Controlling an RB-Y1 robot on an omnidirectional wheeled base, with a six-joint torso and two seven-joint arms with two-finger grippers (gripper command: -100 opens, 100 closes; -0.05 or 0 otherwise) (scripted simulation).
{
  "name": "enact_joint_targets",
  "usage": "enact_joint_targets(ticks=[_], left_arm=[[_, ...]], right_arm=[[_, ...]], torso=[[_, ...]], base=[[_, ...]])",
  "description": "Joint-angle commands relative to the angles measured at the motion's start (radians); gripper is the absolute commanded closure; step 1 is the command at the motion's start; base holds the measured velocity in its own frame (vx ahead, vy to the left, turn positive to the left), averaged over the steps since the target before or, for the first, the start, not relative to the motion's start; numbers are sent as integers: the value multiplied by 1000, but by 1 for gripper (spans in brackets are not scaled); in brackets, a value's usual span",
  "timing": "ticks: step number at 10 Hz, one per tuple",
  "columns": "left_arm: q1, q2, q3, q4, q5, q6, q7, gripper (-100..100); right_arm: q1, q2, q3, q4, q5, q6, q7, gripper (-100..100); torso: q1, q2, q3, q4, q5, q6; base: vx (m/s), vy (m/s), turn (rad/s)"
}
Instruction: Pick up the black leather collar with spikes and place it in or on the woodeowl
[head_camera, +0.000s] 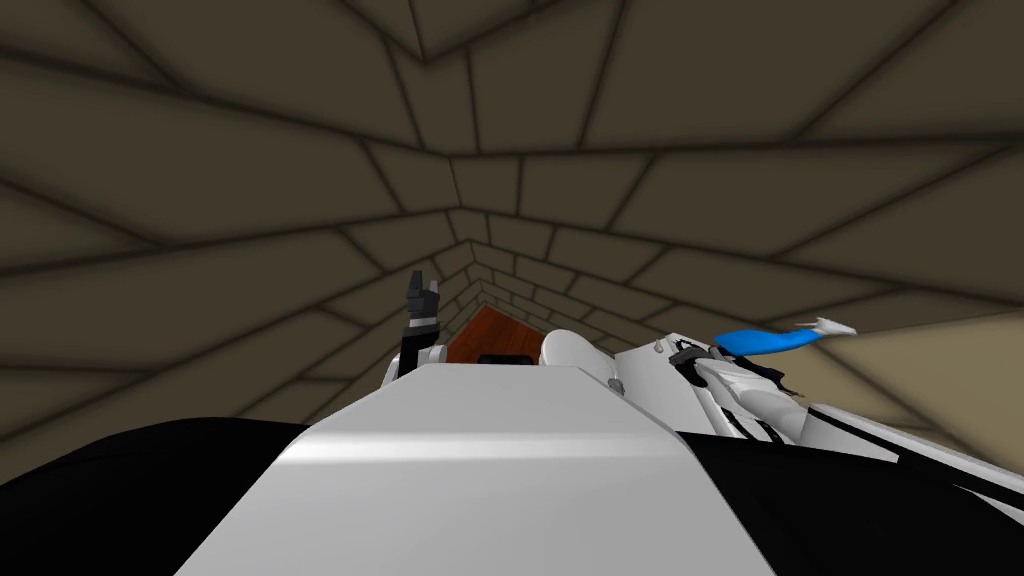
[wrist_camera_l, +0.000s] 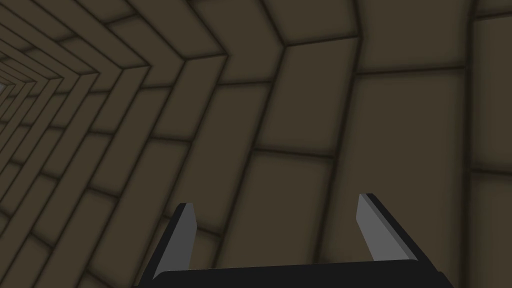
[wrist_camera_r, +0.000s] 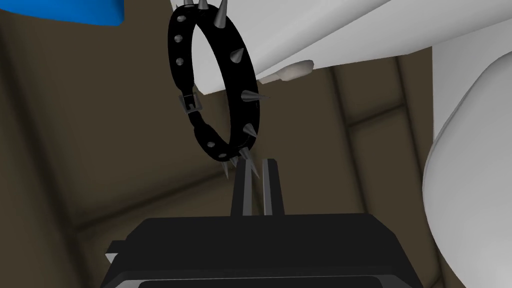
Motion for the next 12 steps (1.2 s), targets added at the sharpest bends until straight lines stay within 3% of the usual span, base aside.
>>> enact_joint_targets(ticks=[1,3,4,12], left_arm=[[0,0,0,0,0,0,0,0],[0,0,0,0,0,0,0,0],[0,0,0,0,0,0,0,0],[0,0,0,0,0,0,0,0]], right_arm=[[5,-21,-1,-28,-1,8,-2,100],[-17,-77,-16,-58,23,-21,2,100],[-17,-77,-16,-58,23,-21,2,100],[-69,-208,-42,-141,33,-101,-5,100]], torso=[[0,0,0,0,0,0],[-3,3,2,0,0,2],[-2,6,3,1,0,2],[-6,1,1,0,-2,3]], base=[[-117,96,8],[-160,86,2],[-174,55,1],[-144,55,-7]])
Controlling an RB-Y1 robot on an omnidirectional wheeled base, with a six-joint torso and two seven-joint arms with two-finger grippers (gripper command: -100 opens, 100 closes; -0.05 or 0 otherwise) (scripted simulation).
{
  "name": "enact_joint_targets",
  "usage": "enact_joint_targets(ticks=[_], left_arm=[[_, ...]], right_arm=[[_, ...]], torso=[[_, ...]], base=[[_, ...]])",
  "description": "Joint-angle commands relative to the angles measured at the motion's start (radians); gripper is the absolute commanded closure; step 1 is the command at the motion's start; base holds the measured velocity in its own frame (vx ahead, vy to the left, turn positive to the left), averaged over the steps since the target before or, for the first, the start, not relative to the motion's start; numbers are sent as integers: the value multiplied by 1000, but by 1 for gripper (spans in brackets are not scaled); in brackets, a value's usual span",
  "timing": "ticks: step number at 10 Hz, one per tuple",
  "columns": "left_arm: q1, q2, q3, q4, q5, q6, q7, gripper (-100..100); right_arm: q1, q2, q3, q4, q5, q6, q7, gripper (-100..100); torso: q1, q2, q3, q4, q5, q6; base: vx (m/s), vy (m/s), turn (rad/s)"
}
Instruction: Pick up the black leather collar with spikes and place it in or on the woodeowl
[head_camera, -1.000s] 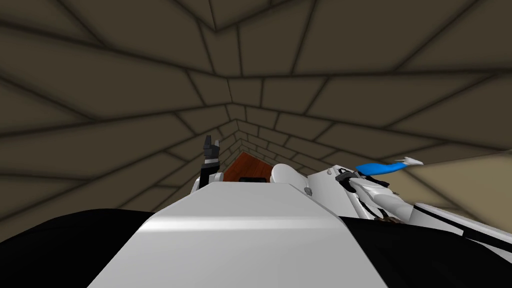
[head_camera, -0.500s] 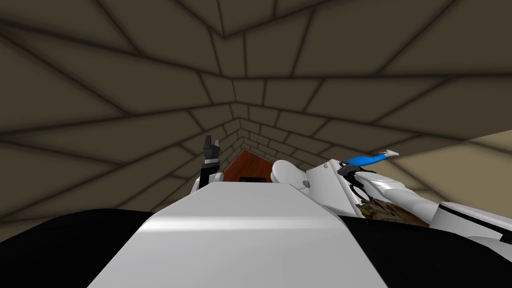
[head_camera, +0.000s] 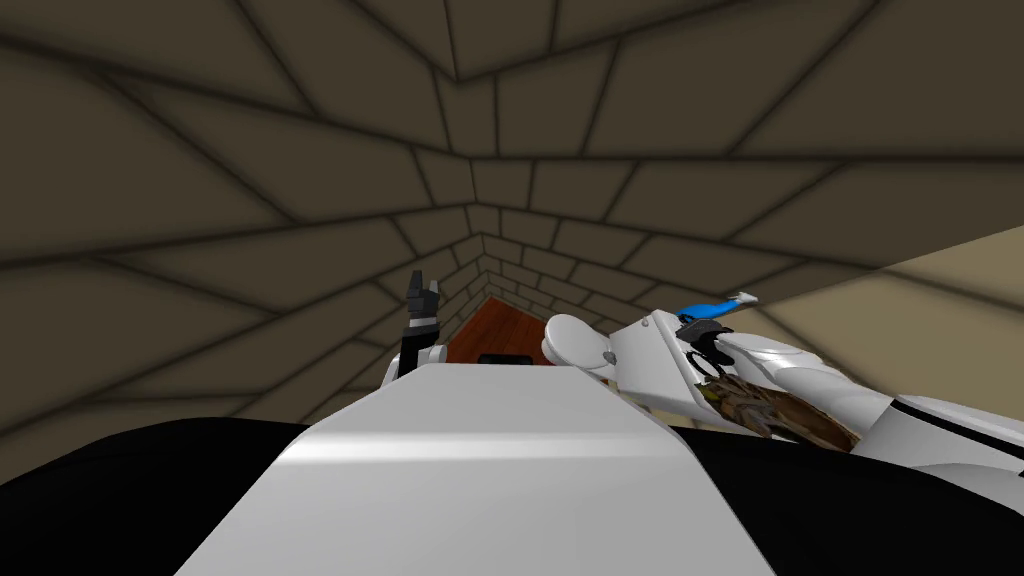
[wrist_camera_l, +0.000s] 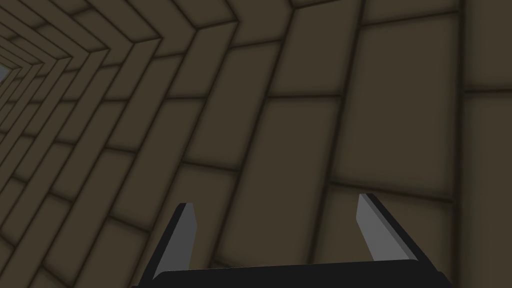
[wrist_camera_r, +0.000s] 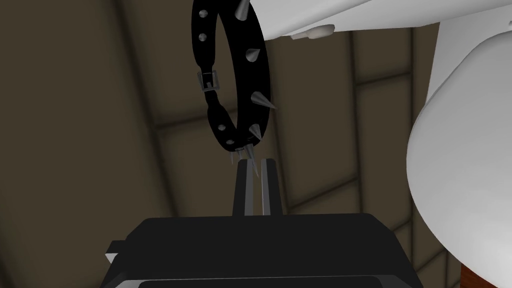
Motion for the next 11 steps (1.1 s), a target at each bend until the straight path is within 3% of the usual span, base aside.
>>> enact_joint_targets(ticks=[1,4,8,10,11], left_arm=[[0,0,0,0,0,0,0,0],[0,0,0,0,0,0,0,0],[0,0,0,0,0,0,0,0],[0,0,0,0,0,0,0,0],[0,0,0,0,0,0,0,0]], right_arm=[[5,-28,7,-35,-14,1,-9,100],[-12,-74,4,-69,-45,-37,-21,100],[-25,-134,13,-119,-120,-93,-44,100],[-17,-143,34,-143,-151,-114,-53,100],[-26,-140,30,-132,-139,-105,-49,100]], torso=[[0,0,0,0,0,0],[-3,-1,0,0,-1,1],[-7,7,5,2,-2,3],[-13,8,5,2,-4,5],[-14,6,4,1,-5,5]], base=[[-177,19,-19],[-159,1,-47],[-251,-61,-89],[-221,-124,-128],[-84,-49,-40]])
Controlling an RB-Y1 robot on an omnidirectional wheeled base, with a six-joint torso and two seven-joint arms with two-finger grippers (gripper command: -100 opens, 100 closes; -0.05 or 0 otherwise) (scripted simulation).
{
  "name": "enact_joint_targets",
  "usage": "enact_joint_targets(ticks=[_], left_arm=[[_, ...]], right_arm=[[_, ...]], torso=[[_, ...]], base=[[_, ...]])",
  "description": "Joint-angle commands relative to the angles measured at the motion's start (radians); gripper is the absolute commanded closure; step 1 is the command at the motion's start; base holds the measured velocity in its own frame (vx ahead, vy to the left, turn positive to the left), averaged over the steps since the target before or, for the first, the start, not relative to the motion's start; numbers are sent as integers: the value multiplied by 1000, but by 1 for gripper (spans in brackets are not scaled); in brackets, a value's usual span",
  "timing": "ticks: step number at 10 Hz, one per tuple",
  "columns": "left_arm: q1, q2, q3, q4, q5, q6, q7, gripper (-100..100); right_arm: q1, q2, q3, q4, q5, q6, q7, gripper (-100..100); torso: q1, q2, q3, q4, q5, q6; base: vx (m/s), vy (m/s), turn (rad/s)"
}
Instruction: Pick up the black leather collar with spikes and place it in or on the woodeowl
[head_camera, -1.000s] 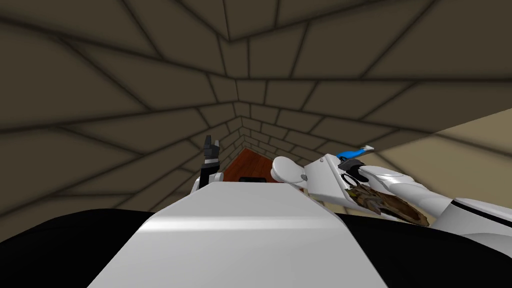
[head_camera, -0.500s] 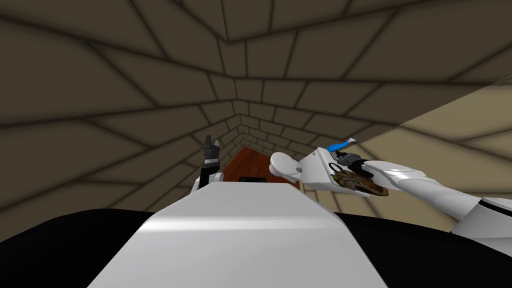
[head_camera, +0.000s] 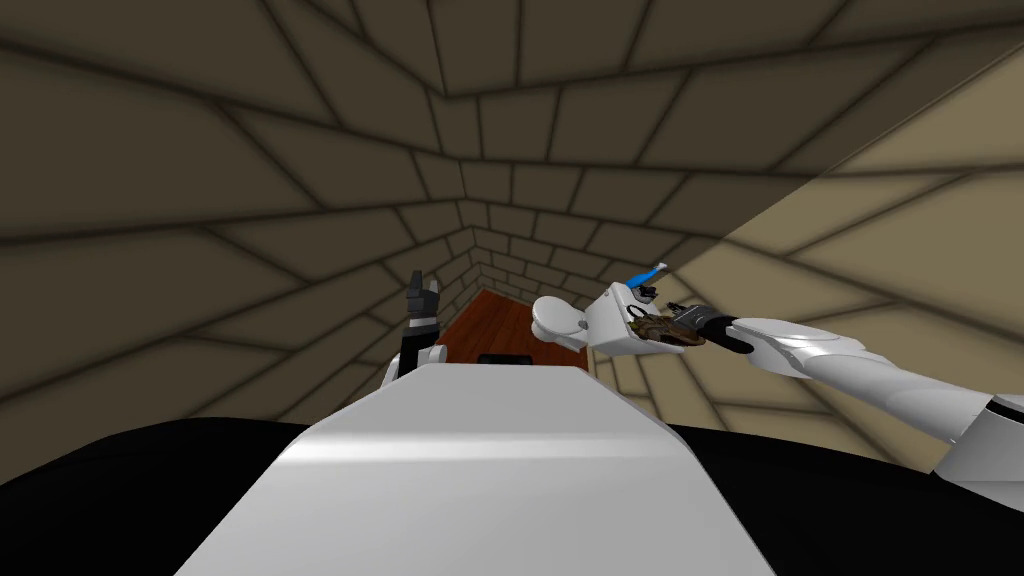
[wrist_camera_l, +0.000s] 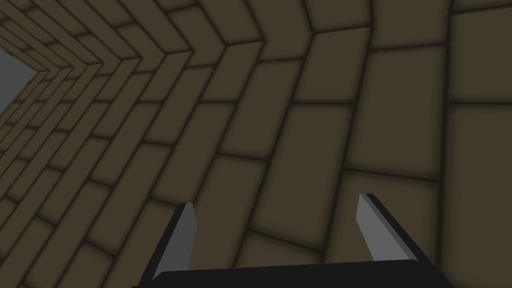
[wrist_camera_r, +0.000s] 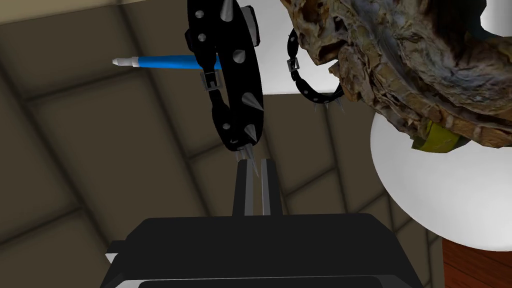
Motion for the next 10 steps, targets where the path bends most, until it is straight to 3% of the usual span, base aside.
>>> enact_joint_targets(ticks=[1,5,6,7,10], left_arm=[[0,0,0,0,0,0,0,0],[0,0,0,0,0,0,0,0],[0,0,0,0,0,0,0,0],[0,0,0,0,0,0,0,0],[0,0,0,0,0,0,0,0]], right_arm=[[0,0,0,0,0,0,0,-100],[1,0,0,0,0,0,0,-100],[1,0,0,0,0,0,0,0],[0,-30,5,-8,-9,-16,-8,-100],[-1,-89,16,-24,-27,-49,-24,-100]], torso=[[0,0,0,0,0,0],[5,-10,-6,-3,2,-1],[6,-10,-6,-3,2,-1],[6,-11,-7,-3,2,-1],[8,-13,-8,-3,2,-2]], base=[[-20,-10,-8],[-3,-1,-1],[0,0,0],[21,11,-40],[38,27,-40]])
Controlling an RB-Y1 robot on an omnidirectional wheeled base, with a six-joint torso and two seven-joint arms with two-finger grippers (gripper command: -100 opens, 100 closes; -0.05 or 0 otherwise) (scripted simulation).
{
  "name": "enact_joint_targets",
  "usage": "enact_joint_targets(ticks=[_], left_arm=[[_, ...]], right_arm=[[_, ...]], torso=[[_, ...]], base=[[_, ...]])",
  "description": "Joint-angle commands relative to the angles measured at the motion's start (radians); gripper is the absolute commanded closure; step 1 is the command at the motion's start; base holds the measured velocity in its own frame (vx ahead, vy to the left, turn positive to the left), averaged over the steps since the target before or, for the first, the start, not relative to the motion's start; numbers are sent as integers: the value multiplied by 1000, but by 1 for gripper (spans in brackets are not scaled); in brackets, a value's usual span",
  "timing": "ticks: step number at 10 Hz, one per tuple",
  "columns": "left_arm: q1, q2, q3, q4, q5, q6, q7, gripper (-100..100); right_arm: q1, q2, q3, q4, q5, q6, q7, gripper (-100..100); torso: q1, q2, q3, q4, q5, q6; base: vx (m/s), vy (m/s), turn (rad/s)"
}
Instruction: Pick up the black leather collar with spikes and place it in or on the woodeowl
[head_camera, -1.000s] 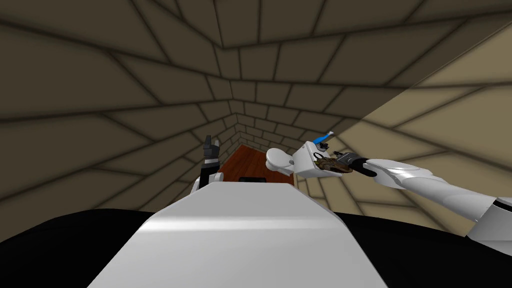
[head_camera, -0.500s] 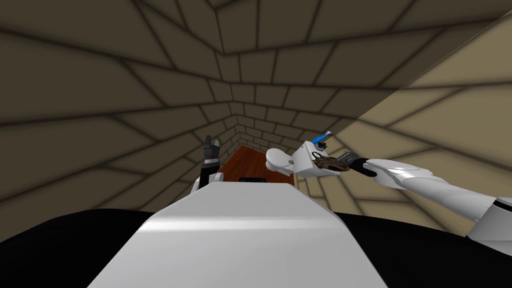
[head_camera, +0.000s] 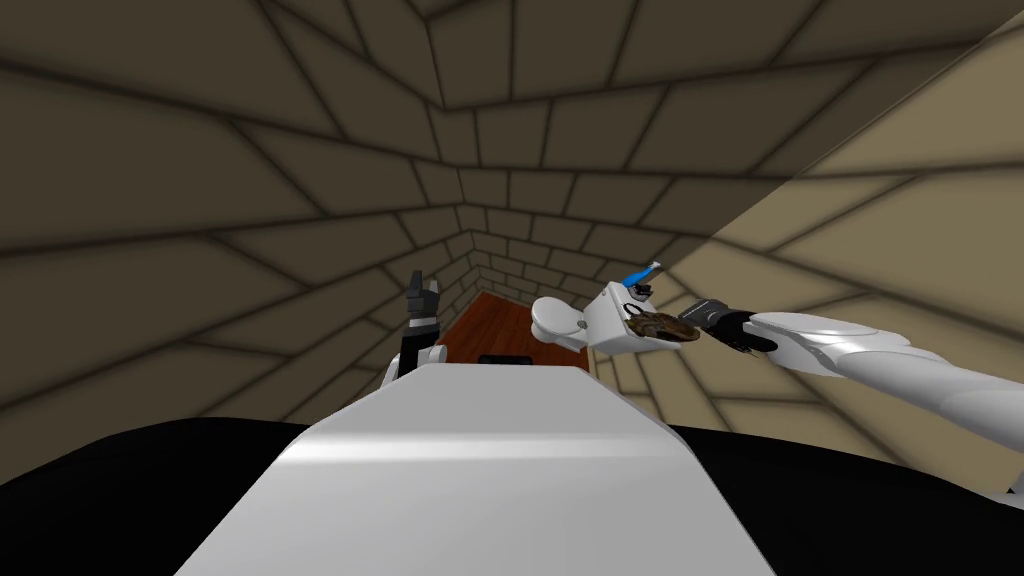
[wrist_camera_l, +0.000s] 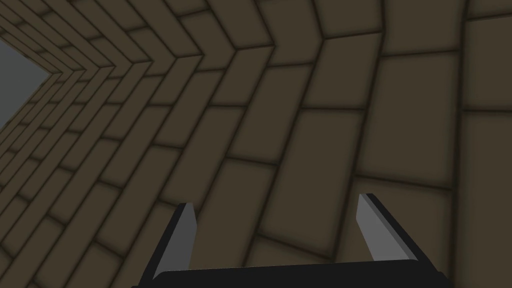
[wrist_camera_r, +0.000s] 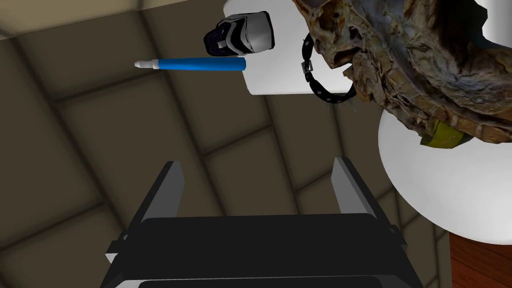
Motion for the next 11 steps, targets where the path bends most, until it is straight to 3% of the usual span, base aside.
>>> enact_joint_targets(ticks=[1,3,4,5,6,11], left_arm=[[0,0,0,0,0,0,0,0],[0,0,0,0,0,0,0,0],[0,0,0,0,0,0,0,0],[0,0,0,0,0,0,0,0],[0,0,0,0,0,0,0,0],[0,0,0,0,0,0,0,0]], right_arm=[[-11,-40,13,-1,-10,-33,-13,-100],[-11,-40,13,-1,-10,-33,-13,-100],[-12,-70,19,-9,-19,-49,-21,-100],[-4,-60,12,-12,-19,-37,-16,-100],[-4,-62,12,-13,-20,-38,-18,0],[-4,-62,12,-13,-20,-38,-17,0]], torso=[[0,0,0,0,0,0],[0,0,0,0,0,0],[-1,1,1,0,-1,0],[-1,2,1,0,0,0],[-2,2,1,0,-1,0],[-2,2,1,0,-1,0]], base=[[50,29,-55],[18,13,-11],[13,9,-31],[9,6,-11],[0,0,0],[0,0,0]])
